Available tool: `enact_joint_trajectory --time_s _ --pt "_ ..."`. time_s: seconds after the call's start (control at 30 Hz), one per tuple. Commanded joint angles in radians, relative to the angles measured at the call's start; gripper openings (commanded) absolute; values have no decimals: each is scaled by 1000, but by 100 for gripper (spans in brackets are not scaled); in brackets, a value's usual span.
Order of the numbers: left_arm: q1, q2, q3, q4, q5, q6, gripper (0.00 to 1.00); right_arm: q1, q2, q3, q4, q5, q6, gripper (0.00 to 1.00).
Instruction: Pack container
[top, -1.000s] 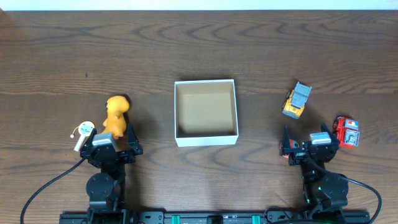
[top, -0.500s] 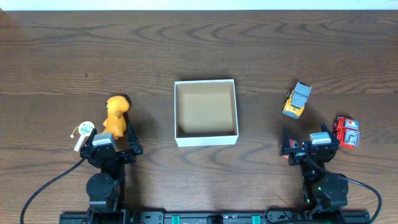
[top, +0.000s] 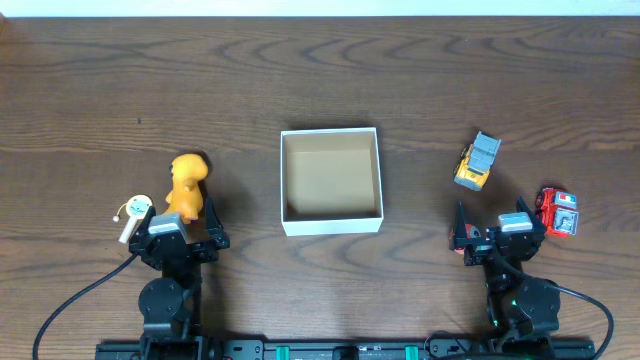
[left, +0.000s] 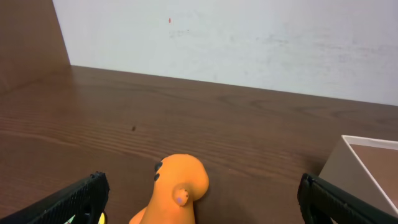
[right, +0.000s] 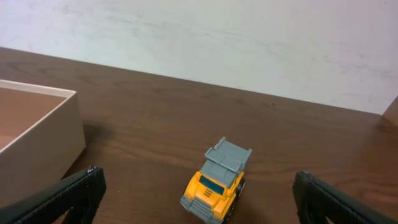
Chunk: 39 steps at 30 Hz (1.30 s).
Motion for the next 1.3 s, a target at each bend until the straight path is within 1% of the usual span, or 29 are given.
enact_joint_trajectory --time_s 0.0,0.07,0.17,0.27,0.33,0.43,0.53,0.63,0.77,0.9,0.97,1.07,1.13,1.2,1.27 --pt "5 -4 -25 -31 -5 13 98 -8 -5 -6 0 -8 -13 99" --pt "5 -4 -25 -29 -5 13 98 -8 -5 -6 0 -12 -1 99" --pt "5 -4 -25 -29 -5 13 98 -8 -5 -6 -1 -19 104 99" --pt "5 -4 -25 -28 -5 13 98 -8 -1 -6 -2 -76 152 99" --pt "5 -3 -25 12 -5 10 98 -8 8 3 -3 -119 169 99" --pt "5 2 -5 54 16 -140 98 -8 39 53 -32 -126 174 99" --pt "5 36 64 14 100 -195 98 -8 120 153 -109 -120 174 99" --pt "5 127 186 -90 123 -198 98 -8 243 277 -197 -120 174 99" --pt "5 332 435 -279 121 -183 98 -8 471 501 -357 -120 174 99" --pt "5 577 752 -515 118 -138 98 -12 731 771 -570 -125 174 99" --pt "5 708 926 -654 117 -124 98 -18 875 923 -709 -134 174 99" --pt "5 875 1140 -833 116 -125 98 -19 1065 1135 -915 -209 174 99" --pt "5 962 1244 -922 121 -126 98 -19 1154 1242 -1009 -260 153 99" --pt "5 1023 1300 -970 121 -126 98 -19 1217 1318 -1063 -234 159 99" --pt "5 1059 1312 -980 124 -126 98 -27 1264 1365 -1056 -135 285 99"
